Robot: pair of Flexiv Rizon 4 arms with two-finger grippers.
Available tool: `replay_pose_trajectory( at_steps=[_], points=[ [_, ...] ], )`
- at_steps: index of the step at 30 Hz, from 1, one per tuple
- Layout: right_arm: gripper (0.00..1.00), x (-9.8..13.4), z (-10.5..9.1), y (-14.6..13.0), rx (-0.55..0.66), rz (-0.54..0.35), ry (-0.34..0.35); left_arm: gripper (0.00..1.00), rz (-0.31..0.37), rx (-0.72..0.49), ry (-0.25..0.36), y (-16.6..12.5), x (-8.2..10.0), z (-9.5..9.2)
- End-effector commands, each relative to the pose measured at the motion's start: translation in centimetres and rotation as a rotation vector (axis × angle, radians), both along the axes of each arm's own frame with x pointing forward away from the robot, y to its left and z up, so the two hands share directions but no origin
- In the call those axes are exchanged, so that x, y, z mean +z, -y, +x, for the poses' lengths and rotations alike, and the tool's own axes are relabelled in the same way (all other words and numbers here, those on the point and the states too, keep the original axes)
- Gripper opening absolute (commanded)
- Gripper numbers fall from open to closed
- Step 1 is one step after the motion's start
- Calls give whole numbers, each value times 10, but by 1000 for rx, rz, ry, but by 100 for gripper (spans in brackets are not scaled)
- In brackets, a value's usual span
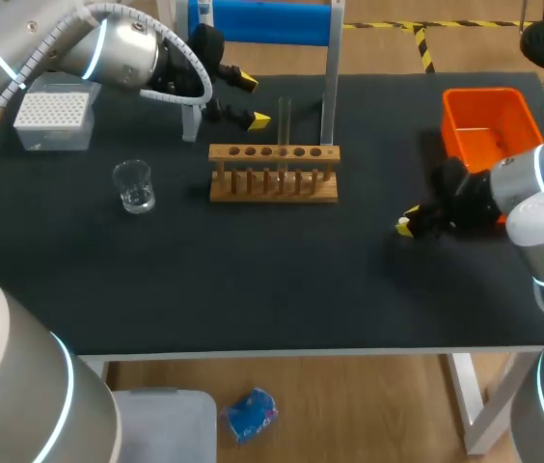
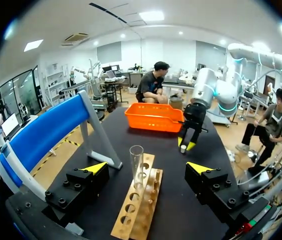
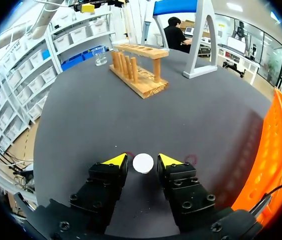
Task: Invert the test tube, pick up the pipette, mount the tip to pipette, aspirate from beaker and dispense into the tube, eject the tip, return the pipette, and cap with the stopper.
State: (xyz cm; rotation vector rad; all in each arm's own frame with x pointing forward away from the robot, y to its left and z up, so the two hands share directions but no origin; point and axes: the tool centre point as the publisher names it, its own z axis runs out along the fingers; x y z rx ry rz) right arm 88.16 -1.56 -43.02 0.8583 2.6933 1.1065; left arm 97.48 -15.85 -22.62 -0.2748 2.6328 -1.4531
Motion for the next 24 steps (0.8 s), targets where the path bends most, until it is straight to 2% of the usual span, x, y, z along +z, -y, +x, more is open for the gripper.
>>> replay_pose_trajectory(
  at_steps=[1,15,20,23,24],
  points=[
    [38,1,0,0,0,1,0,100,-26,-203,-123,-2,0,5],
    [34,3,3,-2,2,3,6,100,-26,-203,-123,-2,0,5],
    [20,3,2,-2,2,3,3,100,-26,-203,-123,-2,0,5],
    [0,2,1,-2,1,0,3,100,-26,-203,-123,-2,0,5],
    [0,2,1,-2,-1,0,3,100,-26,-203,-123,-2,0,5]
  ],
)
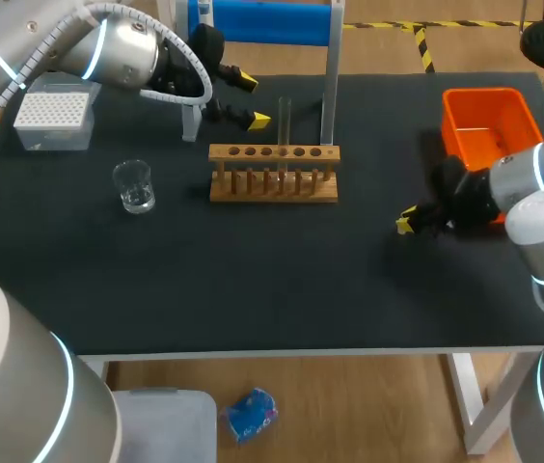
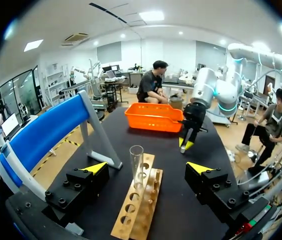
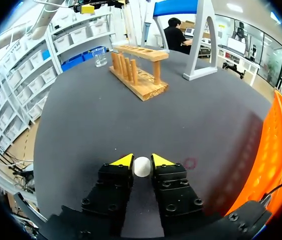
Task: Invert the test tube, pick up the pipette, mount the tip to pipette, aspirate from beaker and dispense into the tube, eject the tip, return the pipette, and cap with the stopper.
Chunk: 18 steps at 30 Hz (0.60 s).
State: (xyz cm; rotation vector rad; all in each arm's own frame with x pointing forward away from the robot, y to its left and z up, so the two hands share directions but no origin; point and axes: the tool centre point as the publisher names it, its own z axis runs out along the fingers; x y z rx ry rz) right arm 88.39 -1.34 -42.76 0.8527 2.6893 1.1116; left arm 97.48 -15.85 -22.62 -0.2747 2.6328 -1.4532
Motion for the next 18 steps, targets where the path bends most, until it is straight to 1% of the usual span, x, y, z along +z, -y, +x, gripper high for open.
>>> replay_pose_trajectory(
  at_steps=[1,6,10,14,18],
  points=[
    [0,0,-1,0,-3,-4,-2,100,-26,-203,-123,-2,0,5],
    [0,1,-1,1,-2,-5,-1,100,-26,-203,-123,-2,0,5],
    [0,11,-1,2,2,-7,4,100,-26,-203,-123,-2,0,5],
    [0,30,0,3,27,-17,13,100,-26,-203,-123,-2,0,5],
    [0,57,1,3,85,-25,24,100,-26,-203,-123,-2,0,5]
  ],
)
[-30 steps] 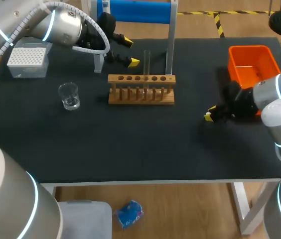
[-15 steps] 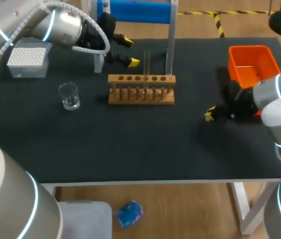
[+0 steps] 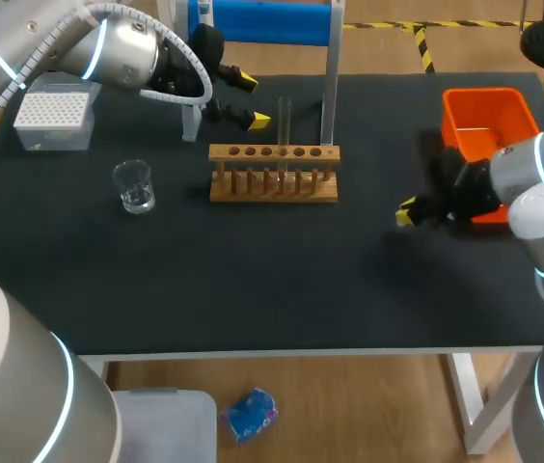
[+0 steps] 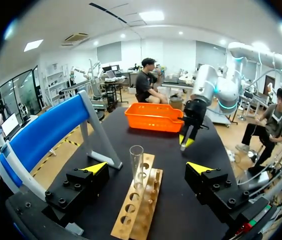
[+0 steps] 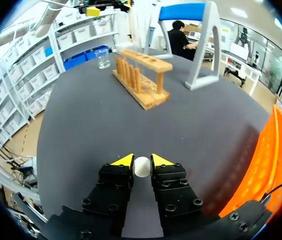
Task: Invert the test tube, pick up the pipette, mount the tip to pipette, aspirate from beaker and dispense into the tube, eject the tip, return the pipette, and cap with the stopper.
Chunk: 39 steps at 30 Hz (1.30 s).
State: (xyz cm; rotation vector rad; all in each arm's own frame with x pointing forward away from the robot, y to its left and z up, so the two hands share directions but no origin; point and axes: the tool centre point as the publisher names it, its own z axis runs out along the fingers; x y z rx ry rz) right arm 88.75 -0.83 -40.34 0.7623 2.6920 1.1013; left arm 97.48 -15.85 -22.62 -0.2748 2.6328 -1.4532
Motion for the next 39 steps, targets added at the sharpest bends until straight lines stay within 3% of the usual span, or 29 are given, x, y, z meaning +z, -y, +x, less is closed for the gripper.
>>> replay_pose_trajectory(
  at_steps=[1,9,18,30,39],
  points=[
    [0,41,-2,8,59,-9,-15,100,-26,-203,-123,-2,0,5],
    [0,109,7,-8,184,1,35,100,-26,-203,-123,-2,0,5],
    [0,174,33,-51,325,-12,73,100,-26,-203,-123,-2,0,5],
    [0,204,51,-114,388,-52,141,100,-26,-203,-123,-2,0,5],
    [0,204,51,-114,388,-52,141,100,-26,-203,-123,-2,0,5]
  ],
)
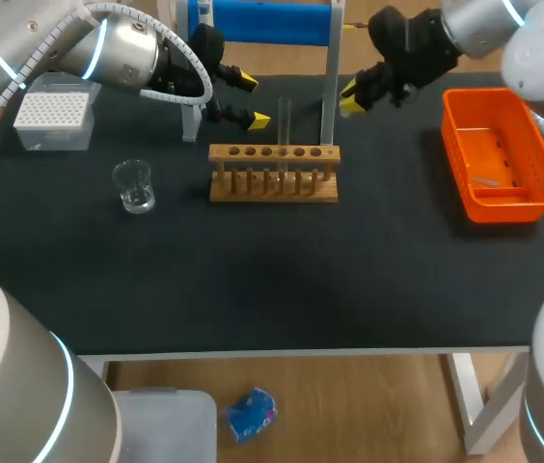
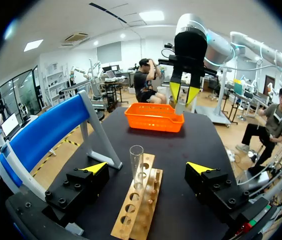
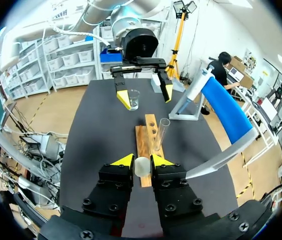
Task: Invert the test tube, pick up the pipette, mount the tip to pipette, aspirate from beaker and dispense into the tube, eject the tip, return the pipette, and cap with the stopper.
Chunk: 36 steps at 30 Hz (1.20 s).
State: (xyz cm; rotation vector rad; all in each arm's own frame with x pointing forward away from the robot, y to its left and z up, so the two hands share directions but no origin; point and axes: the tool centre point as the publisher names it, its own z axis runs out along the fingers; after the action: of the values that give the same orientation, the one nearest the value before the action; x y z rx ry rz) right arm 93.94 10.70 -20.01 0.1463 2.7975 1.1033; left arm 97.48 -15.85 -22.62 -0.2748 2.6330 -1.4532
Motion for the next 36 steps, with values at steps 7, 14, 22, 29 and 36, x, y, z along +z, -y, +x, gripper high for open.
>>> replay_pose_trajectory(
  at_steps=[7,14,22,29,36],
  points=[
    [0,1,-1,1,1,-1,-1,100,-26,-203,-123,-2,0,5],
    [0,0,11,-13,31,3,12,100,-26,-203,-123,-2,0,5],
    [0,1,35,-45,95,38,21,100,-26,-203,-123,-2,0,5],
    [0,-1,51,-69,135,41,12,100,-26,-203,-123,-2,0,5],
    [0,-4,60,-82,152,34,9,100,-26,-203,-123,-2,0,5]
  ],
)
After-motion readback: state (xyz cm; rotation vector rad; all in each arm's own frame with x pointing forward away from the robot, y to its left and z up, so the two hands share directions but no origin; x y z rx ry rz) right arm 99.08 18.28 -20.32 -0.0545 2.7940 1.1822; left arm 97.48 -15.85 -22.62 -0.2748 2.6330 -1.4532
